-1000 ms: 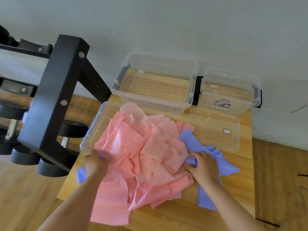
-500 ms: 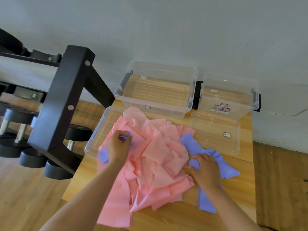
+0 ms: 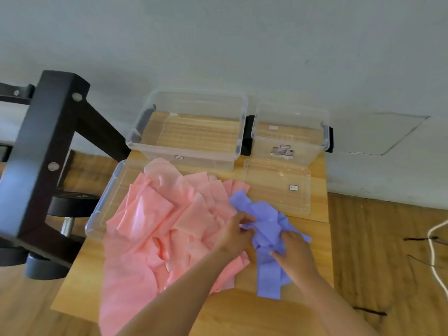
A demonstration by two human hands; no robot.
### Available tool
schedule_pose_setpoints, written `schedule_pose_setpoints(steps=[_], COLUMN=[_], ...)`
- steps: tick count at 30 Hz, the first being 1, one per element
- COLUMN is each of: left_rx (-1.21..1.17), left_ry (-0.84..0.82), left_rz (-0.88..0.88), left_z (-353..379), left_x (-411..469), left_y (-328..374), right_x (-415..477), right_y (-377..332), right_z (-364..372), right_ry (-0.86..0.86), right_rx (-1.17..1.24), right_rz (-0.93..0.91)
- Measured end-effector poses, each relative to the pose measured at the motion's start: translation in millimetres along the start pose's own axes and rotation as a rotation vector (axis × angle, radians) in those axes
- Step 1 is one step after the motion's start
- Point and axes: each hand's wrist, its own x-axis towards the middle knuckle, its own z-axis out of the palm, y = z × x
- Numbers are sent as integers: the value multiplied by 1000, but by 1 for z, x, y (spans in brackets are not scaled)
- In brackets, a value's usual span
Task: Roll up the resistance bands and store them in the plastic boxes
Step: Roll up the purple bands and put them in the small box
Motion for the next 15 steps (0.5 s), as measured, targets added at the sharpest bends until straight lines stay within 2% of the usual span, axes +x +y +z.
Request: schedule_pose_setpoints(steps=[3,5,7,11,12,15], left_rx=[169,383,572,738,755,824], left_ry=[20,31,-16,-71,-53,-54], left_rz=[46,123,118,66,78,160], left_z=[6,3,2,1,-1,-9], left_x=[5,12,22,28,25,24], left_y=[-13,-16,-18,-18,-18,-37], right_x=[-1,0,4,19,24,45], right_y=[12,17,15,0,-4,-7], right_z=[-3,-5,-5,-5,-2,12], right_ry=[22,-24,-109,-327,-335,-212], right_rx=[15,78,69,-261,-322,-470], right_rz=[75,96,59,-71,-130,-322])
